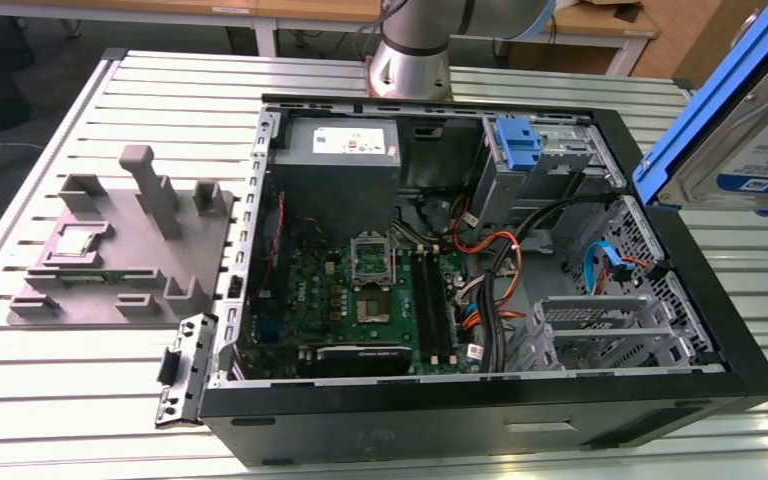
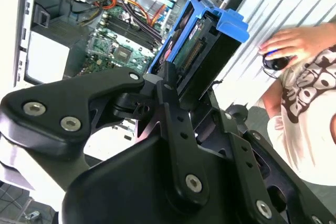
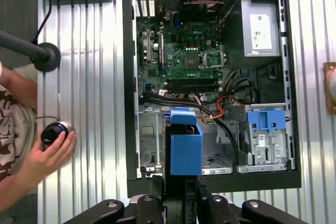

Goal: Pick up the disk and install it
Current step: 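Pick up the disk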

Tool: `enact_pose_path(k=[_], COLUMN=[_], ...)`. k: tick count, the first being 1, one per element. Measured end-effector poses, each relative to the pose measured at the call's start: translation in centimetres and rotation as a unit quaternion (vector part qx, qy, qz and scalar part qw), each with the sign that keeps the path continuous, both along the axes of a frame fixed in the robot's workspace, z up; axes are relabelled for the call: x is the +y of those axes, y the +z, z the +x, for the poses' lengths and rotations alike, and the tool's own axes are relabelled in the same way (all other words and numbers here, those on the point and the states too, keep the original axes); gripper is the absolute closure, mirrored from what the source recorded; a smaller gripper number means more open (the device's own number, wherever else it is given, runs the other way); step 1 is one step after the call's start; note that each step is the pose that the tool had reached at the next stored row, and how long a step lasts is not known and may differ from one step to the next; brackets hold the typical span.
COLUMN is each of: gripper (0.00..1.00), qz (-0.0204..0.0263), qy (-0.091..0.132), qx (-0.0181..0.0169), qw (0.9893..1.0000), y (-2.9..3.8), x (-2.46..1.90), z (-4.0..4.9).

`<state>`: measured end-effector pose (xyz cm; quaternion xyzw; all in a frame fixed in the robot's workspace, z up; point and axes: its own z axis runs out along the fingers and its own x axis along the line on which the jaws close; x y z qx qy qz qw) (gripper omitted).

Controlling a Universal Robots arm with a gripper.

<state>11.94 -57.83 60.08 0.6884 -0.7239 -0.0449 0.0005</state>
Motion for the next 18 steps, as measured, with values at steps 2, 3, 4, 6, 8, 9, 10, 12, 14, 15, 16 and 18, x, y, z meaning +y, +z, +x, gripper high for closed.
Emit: enact_pose_path(k=[2,3,4,6,8,9,10,12,14,15,16,18], gripper=[0.65,0.65,0.65,0.65,0.65,0.65,0.65,0.65,0.65,0.65,0.65,0.65], qz=[0.0020,0.0025,0.0027,0.0026,0.0028,0.0027,0.0026,0.0026,0.0025,0.0026,0.0027,0.0026], qy=[0.000,0.000,0.000,0.000,0.000,0.000,0.000,0.000,0.000,0.000,0.000,0.000], qx=[0.0000,0.0000,0.0000,0.0000,0.0000,0.0000,0.0000,0.0000,0.0000,0.0000,0.0000,0.0000], qw=[1.0000,1.0000,1.0000,1.0000,1.0000,1.0000,1.0000,1.0000,1.0000,1.0000,1.0000,1.0000], y=[0.00,0.01,-0.02,-0.19,-0.26,-0.26,-0.26,-0.27,-0.38,-0.48,-0.52,-0.52], x=[0.00,0.00,0.00,-0.01,-0.02,-0.02,-0.01,-0.01,0.00,0.00,-0.01,-0.01], z=[0.00,0.00,0.00,0.00,0.00,0.00,0.00,0.00,0.00,0.00,0.00,0.00])
